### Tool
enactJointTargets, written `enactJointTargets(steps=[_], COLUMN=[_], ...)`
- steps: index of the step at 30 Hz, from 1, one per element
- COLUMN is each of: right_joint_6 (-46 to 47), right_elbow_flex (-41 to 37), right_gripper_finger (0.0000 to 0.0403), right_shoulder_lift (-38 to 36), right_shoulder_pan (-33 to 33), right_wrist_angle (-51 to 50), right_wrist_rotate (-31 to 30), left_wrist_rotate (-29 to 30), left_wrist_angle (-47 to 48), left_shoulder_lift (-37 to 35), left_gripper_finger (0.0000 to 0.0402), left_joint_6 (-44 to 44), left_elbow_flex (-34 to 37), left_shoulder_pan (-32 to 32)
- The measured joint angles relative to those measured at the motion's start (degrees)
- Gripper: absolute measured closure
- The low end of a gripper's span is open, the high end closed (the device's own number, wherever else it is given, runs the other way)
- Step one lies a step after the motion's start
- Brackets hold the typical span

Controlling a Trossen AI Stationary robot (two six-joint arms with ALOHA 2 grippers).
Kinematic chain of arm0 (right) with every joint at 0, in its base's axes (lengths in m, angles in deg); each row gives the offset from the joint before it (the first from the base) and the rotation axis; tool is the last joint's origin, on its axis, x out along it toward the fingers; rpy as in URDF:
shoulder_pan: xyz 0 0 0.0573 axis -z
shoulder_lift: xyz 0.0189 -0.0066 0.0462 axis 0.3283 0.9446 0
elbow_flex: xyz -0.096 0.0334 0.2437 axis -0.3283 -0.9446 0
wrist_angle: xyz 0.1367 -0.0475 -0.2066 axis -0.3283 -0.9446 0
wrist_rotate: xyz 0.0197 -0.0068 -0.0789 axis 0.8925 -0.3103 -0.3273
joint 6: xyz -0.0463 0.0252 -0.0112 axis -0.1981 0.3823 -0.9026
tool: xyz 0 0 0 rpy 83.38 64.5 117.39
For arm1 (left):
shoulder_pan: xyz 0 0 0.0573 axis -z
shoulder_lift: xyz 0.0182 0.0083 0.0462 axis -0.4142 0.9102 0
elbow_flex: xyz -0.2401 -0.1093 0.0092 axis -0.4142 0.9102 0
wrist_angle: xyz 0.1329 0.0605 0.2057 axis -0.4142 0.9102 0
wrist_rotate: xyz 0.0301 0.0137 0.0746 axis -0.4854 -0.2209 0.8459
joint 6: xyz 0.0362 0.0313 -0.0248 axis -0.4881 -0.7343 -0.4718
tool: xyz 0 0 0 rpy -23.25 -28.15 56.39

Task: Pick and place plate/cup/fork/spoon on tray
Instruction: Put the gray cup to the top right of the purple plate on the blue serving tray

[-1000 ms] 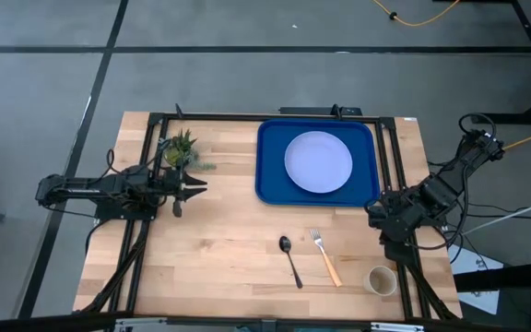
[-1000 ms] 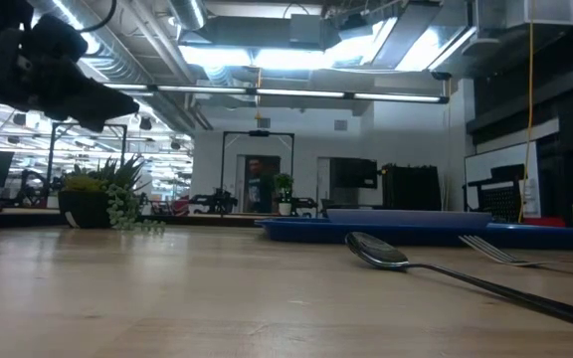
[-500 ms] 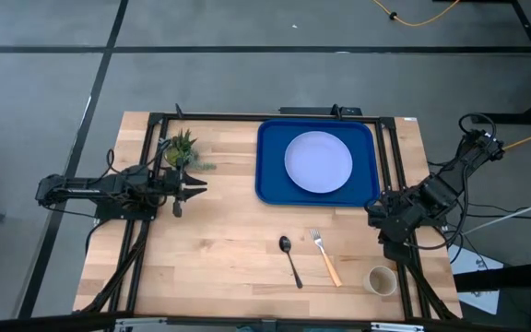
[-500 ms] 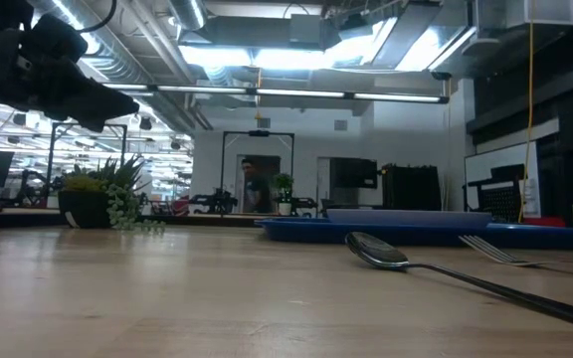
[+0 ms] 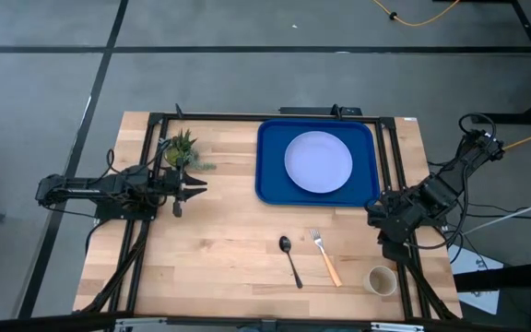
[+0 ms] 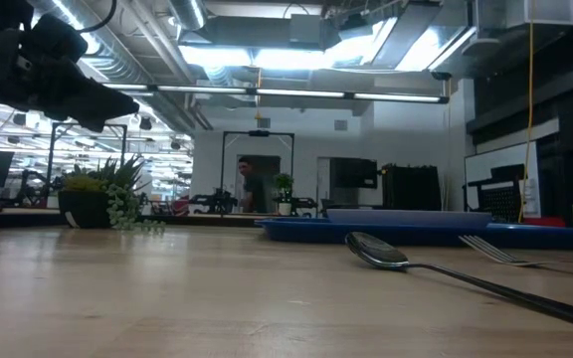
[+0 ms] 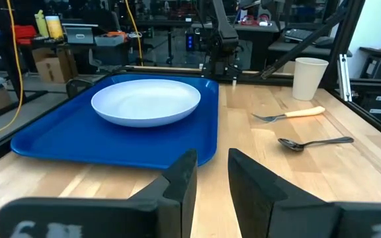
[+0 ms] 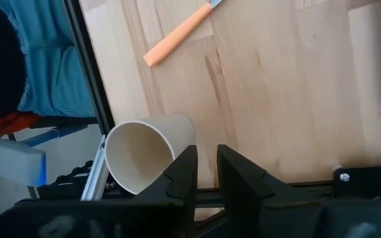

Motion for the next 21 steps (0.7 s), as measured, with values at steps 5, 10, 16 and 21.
enactJointTargets(steps=[5, 10, 16, 21], right_joint_6=[0.0, -0.1, -0.5, -0.5], right_elbow_flex=[0.0, 0.0, 0.0, 0.0], right_gripper_finger=[0.0338, 0.0338, 0.0338, 0.0338], right_shoulder_lift=[0.0, 0.0, 0.0, 0.0], right_shoulder_pan=[0.0, 0.0, 0.0, 0.0], right_wrist_angle=[0.6, 0.6, 0.6, 0.6], right_wrist_rotate=[-0.1, -0.4, -1.0, -2.7], left_wrist_rotate=[0.0, 0.0, 0.1, 0.0], left_wrist_angle=[-0.1, -0.1, -0.2, -0.5], left_shoulder_lift=[0.0, 0.0, 0.0, 0.0], left_gripper_finger=[0.0322, 0.0322, 0.0322, 0.0322], left_joint_6=[0.0, 0.0, 0.0, 0.0], left_elbow_flex=[0.1, 0.1, 0.1, 0.2], left_shoulder_pan=[0.0, 0.0, 0.0, 0.0])
